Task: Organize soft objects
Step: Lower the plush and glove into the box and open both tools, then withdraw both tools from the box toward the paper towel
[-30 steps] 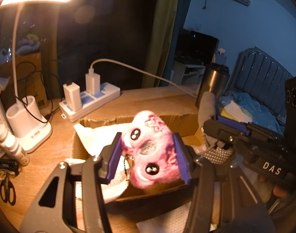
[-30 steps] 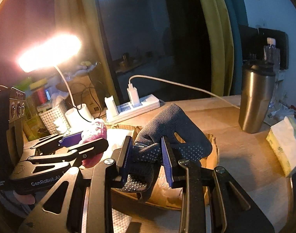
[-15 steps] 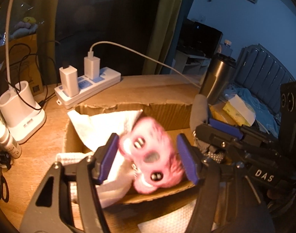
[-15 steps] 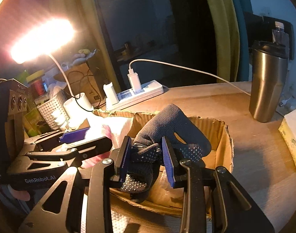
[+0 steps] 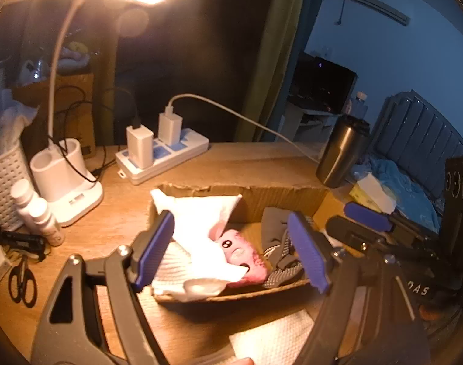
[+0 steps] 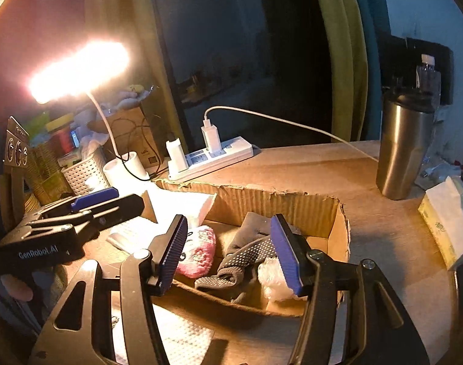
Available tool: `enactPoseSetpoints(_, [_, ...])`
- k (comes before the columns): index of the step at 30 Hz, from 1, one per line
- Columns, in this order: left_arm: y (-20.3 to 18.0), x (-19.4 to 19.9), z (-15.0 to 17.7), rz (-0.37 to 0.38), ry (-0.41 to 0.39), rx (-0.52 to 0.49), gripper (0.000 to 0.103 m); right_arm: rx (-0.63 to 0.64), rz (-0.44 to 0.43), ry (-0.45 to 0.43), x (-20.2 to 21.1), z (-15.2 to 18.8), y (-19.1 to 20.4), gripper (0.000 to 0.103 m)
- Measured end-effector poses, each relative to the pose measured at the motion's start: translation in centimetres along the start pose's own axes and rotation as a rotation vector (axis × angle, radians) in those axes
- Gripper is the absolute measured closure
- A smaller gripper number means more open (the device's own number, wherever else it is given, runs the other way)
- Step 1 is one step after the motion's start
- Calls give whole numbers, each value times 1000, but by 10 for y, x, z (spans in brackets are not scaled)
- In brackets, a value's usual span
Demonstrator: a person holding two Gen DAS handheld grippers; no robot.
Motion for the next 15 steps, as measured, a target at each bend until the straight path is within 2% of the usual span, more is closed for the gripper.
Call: enactPoseSetpoints(15, [-7,57,7,-15,-63,-22,24,20,22,-39,46,3,17,43])
Point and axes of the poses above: each gripper's, at about its wrist camera, not at the fingertips, and x roughly against the way its jaws point, y to its left, z to its underside, the point moved 6 cm from there along -x, roughly the way its jaws point, and after that the axes turned 10 degrees about z, right-handed, at the moved point
